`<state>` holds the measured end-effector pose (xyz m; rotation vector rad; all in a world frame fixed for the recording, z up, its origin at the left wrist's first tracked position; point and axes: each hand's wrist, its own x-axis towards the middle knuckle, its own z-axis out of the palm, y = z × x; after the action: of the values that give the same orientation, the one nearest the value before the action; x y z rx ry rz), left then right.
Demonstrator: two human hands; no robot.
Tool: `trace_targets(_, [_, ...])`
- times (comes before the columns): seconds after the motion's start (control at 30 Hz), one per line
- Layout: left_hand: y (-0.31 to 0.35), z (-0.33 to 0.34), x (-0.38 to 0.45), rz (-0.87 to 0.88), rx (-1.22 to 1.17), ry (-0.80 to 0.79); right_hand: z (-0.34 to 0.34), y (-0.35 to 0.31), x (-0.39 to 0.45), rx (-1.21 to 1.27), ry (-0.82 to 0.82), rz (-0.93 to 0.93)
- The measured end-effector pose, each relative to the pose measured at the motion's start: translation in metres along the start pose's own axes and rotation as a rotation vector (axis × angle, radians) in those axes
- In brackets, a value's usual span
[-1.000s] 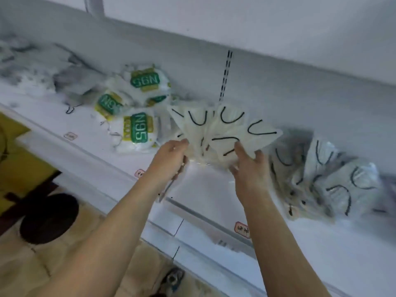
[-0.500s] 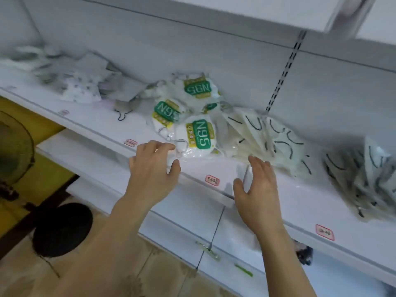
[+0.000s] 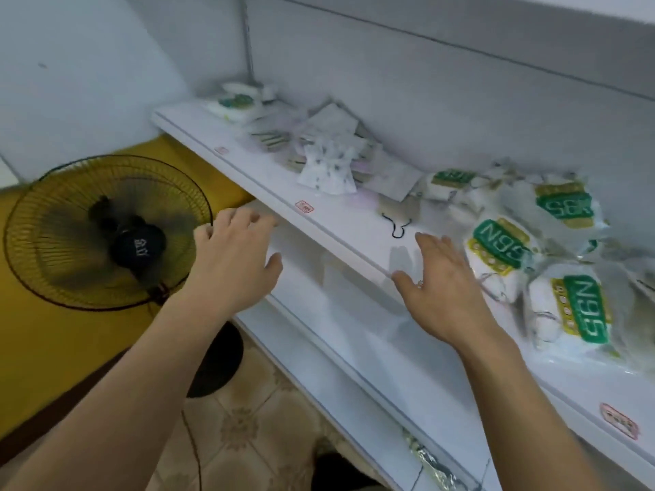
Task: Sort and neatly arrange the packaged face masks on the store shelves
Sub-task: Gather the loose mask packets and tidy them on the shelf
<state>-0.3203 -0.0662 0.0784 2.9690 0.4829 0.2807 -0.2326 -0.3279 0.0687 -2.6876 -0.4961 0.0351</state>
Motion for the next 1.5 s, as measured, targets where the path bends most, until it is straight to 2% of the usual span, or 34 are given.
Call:
trace_targets(0.23, [-0.049, 0.023, 0.077, -0.014, -0.137, -0.033, 0.048, -0.07, 0.095, 0.079, -0.07, -0.065])
trace_targets(0.33, [-0.068, 0.034, 0.103, -0.043, -0.246, -0.105, 0.058, -0.087, 0.142, 0.193, -0.056, 0.037])
trace_targets(0.4, [-0.079, 0.043, 0.121, -0.016, -0.291, -0.144, 0.065, -0.096, 0.175, 0.282, 0.017, 0.115])
trace_targets(0.47, [-0.09, 0.05, 0.148, 0.024, -0.312, -0.123, 0.075, -0.102, 0.211, 0.273, 0.082, 0.189])
trace_targets(0.57, [-0.095, 0.057, 0.193, 0.078, -0.385, -0.04, 0.087, -0.107, 0.249, 0.195, 0.077, 0.328])
trace_targets(0.67, [-0.084, 0.069, 0.233, 0.15, -0.452, -0.075, 0.1, -0.109, 0.26, 0.181, 0.114, 0.4])
trace_targets(0.8, [-0.069, 0.1, 0.263, 0.304, -0.475, -0.153, 0.107, -0.101, 0.265, 0.403, 0.203, 0.468])
trace_targets(0.93, [-0.072, 0.1, 0.306, 0.359, -0.612, -0.04, 0.097, -0.093, 0.265, 0.716, 0.429, 0.613])
trace_targets(1.03, [-0.059, 0.082, 0.359, 0.563, -0.658, 0.141, 0.087, -0.095, 0.265, 0.958, 0.559, 0.742])
trace_targets(1.07, [-0.051, 0.077, 0.379, 0.619, -0.677, 0.121, 0.084, -0.097, 0.265, 0.995, 0.576, 0.764])
trace_targets(1.1, [-0.041, 0.074, 0.399, 0.654, -0.649, 0.023, 0.082, -0.099, 0.266, 1.016, 0.597, 0.787])
trace_targets(1.2, [-0.013, 0.081, 0.444, 0.714, -0.264, -0.32, 0.078, -0.107, 0.261, 0.998, 0.657, 0.829])
trace_targets(1.27, [-0.008, 0.093, 0.455, 0.74, -0.137, -0.367, 0.08, -0.113, 0.255, 0.998, 0.713, 0.839])
trace_targets(1.4, [-0.011, 0.097, 0.46, 0.726, -0.331, -0.189, 0.09, -0.124, 0.244, 1.077, 0.826, 0.832])
trace_targets(1.5, [-0.016, 0.083, 0.456, 0.668, -0.652, -0.224, 0.092, -0.131, 0.237, 1.352, 0.887, 0.757])
